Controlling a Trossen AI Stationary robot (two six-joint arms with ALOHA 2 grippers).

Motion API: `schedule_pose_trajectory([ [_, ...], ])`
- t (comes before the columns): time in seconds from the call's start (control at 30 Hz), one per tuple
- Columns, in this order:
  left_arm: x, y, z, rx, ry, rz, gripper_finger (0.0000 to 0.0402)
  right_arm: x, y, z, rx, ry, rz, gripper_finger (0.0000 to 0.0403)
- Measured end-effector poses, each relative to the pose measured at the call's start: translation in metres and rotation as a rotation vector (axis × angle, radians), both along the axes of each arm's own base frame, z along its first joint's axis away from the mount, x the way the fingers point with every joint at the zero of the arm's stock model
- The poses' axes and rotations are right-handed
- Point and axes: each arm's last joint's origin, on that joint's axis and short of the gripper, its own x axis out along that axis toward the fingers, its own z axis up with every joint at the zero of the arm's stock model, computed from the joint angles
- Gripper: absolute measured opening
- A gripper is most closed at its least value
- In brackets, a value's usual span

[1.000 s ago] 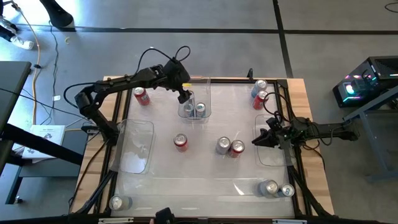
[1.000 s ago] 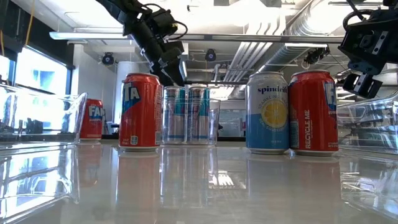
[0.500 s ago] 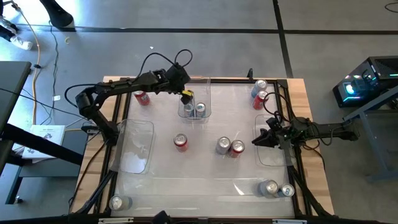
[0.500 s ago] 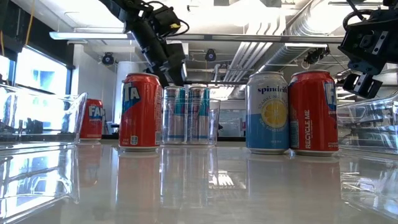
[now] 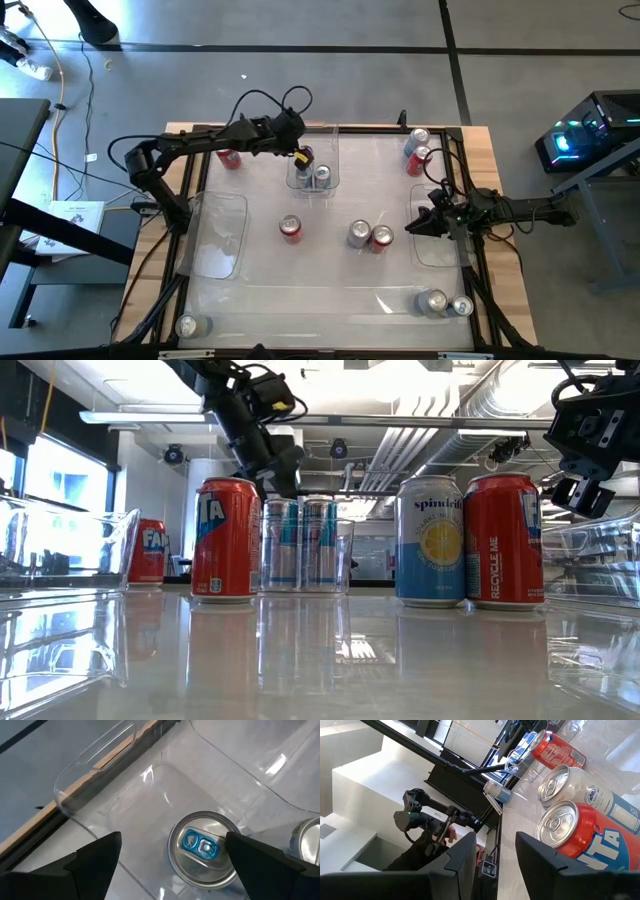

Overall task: Sort soda cans
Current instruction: Put the left blue soda can into the top center transparent bin

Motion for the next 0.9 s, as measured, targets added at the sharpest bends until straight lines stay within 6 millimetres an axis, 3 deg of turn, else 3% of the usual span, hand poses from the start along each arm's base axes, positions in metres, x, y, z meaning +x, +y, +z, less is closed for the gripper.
schedule_pose_trajectory([
  [0.47, 0.003, 0.002, 0.001, 0.001, -0.040, -0.006, 0.0354, 0.000, 0.000, 0.000, 0.000, 0.001, 0.000, 0.0132],
  [0.9, 0.016, -0.017, 0.000, 0.053, -0.025, -0.107, 0.0354, 0.000, 0.000, 0.000, 0.000, 0.000, 0.000, 0.0132],
])
